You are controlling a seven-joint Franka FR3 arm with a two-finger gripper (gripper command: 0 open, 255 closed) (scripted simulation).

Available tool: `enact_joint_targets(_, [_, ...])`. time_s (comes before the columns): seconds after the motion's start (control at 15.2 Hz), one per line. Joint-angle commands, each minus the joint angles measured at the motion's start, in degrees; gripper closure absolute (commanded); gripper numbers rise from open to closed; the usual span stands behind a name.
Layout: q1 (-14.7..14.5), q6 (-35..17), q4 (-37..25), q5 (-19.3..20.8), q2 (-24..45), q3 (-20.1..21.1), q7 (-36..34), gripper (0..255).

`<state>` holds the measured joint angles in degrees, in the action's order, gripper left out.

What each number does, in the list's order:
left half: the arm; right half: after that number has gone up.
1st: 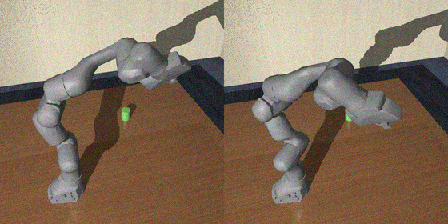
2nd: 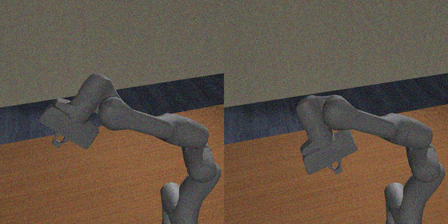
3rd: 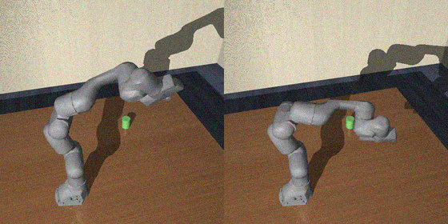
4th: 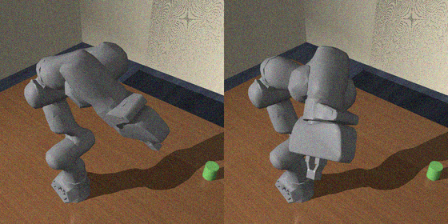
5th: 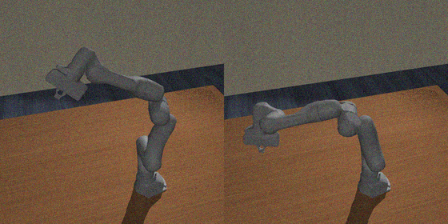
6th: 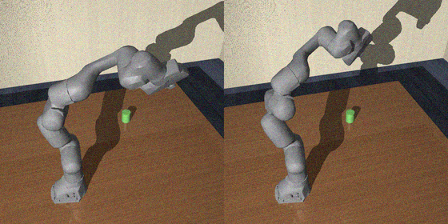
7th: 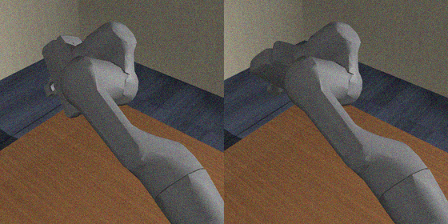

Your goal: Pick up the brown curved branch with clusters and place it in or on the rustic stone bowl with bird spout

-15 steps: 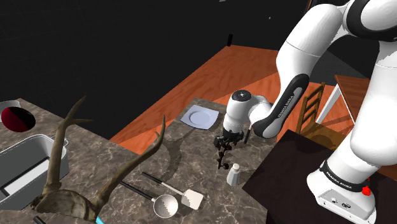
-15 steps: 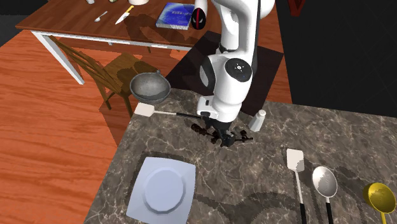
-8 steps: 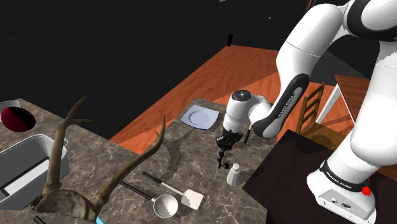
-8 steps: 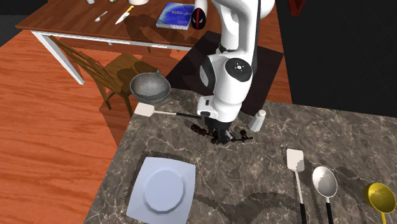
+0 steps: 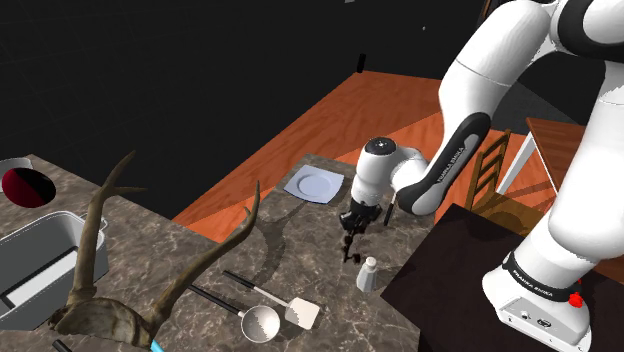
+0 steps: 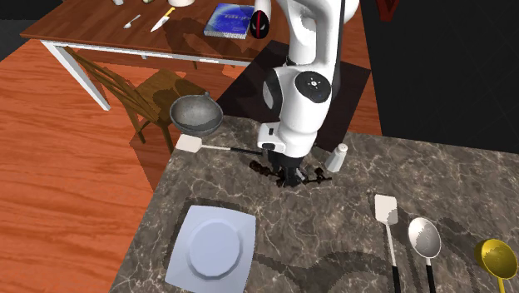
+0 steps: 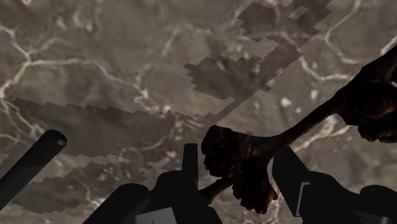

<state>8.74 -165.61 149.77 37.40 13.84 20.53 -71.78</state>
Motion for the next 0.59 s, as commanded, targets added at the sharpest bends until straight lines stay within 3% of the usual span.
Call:
enact_joint_targets(0.0, [1.6, 1.0, 0.66, -3.41, -1.84, 2.23, 2.7, 255])
enact_joint_targets(0.53, [6.0, 5.79, 2.59, -19.69, -10.36, 9.76, 15.23, 255])
